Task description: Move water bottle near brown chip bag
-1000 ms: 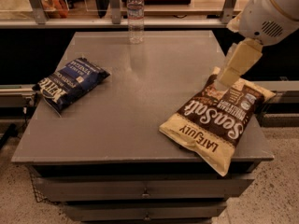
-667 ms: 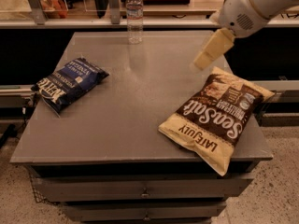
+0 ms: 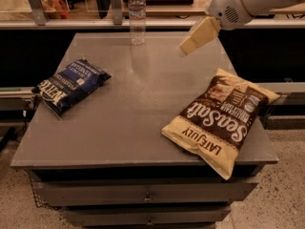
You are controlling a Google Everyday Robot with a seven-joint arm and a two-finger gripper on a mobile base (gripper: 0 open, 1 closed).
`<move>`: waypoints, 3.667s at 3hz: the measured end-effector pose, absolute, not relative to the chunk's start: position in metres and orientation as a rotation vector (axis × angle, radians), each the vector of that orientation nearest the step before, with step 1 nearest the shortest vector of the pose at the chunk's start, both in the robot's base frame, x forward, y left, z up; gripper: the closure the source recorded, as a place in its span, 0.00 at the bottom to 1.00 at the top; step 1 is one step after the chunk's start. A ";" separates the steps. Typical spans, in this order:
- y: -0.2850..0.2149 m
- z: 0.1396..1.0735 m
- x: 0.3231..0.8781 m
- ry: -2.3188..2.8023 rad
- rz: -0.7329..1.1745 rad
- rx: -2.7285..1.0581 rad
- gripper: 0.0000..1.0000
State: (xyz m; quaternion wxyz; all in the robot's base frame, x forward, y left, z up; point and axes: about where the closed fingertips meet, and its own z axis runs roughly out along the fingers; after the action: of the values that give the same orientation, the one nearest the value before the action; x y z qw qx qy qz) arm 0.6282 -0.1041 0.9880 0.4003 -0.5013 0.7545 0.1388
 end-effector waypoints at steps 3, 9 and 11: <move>-0.050 0.965 0.746 1.830 0.428 -0.947 0.00; 0.063 0.932 0.884 1.780 0.435 -0.680 0.14; 0.042 0.924 0.888 1.782 0.415 -0.624 0.68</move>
Offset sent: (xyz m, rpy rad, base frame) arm 0.1381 0.0566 -0.0248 0.3314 -0.1070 -0.2085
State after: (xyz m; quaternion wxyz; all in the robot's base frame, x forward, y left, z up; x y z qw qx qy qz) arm 0.8880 0.0423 0.9245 0.5680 -0.2655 0.7587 0.1767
